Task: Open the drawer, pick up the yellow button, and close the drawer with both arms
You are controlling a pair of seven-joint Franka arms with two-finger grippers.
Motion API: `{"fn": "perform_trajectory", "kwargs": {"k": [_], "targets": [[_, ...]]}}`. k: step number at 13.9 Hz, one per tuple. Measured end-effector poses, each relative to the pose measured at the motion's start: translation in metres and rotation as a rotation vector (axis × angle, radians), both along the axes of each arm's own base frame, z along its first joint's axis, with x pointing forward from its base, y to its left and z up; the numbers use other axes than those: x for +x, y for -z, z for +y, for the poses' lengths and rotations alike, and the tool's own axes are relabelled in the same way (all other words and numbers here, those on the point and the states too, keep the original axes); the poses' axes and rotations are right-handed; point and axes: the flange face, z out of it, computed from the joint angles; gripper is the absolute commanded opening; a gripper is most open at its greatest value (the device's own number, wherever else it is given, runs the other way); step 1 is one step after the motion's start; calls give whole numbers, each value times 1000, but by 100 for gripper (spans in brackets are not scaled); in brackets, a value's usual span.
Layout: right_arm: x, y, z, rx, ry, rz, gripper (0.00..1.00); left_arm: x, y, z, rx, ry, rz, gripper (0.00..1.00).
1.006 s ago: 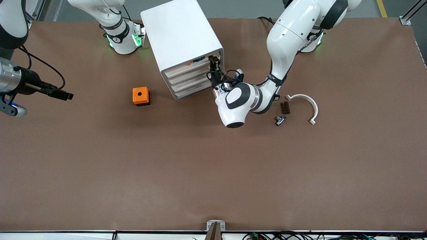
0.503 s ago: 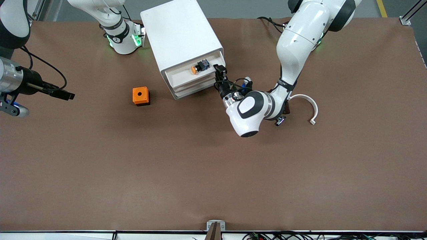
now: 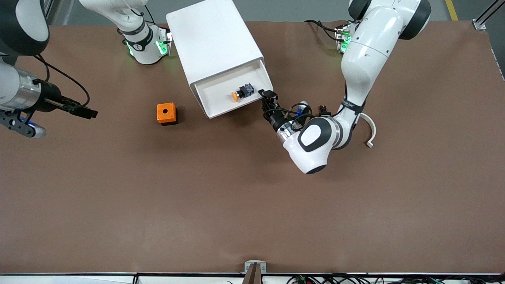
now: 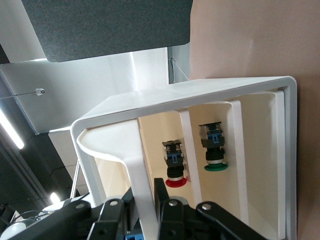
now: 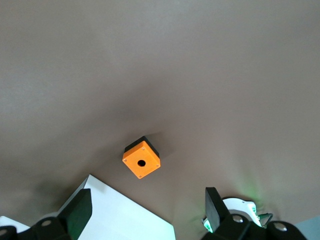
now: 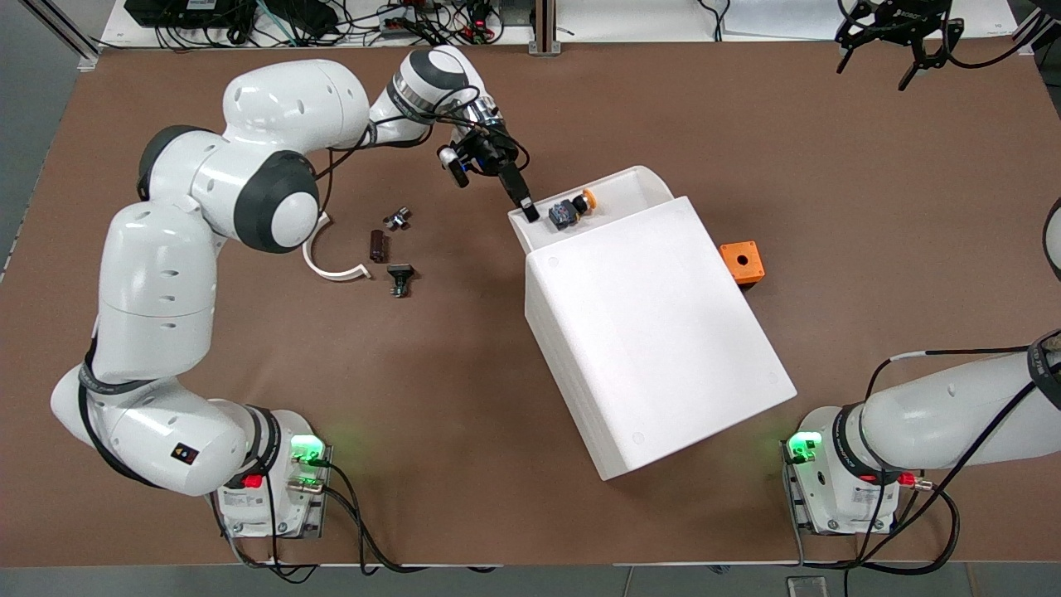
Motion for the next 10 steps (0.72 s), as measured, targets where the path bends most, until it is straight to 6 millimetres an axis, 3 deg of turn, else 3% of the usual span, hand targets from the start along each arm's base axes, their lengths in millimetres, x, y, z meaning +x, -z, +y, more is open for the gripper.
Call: {"fn": "perform_trajectory", "kwargs": {"k": [2, 6, 10], "targets": [[-3, -1, 43, -23, 44, 4, 100, 0, 0, 0, -1, -1, -2, 17], [-26, -4, 155, -85, 125, -15, 100, 7, -3, 2, -2, -21, -22, 20], [-48, -5, 211, -131, 230, -18, 100, 21, -4, 13, -14, -55, -50, 24]]}}
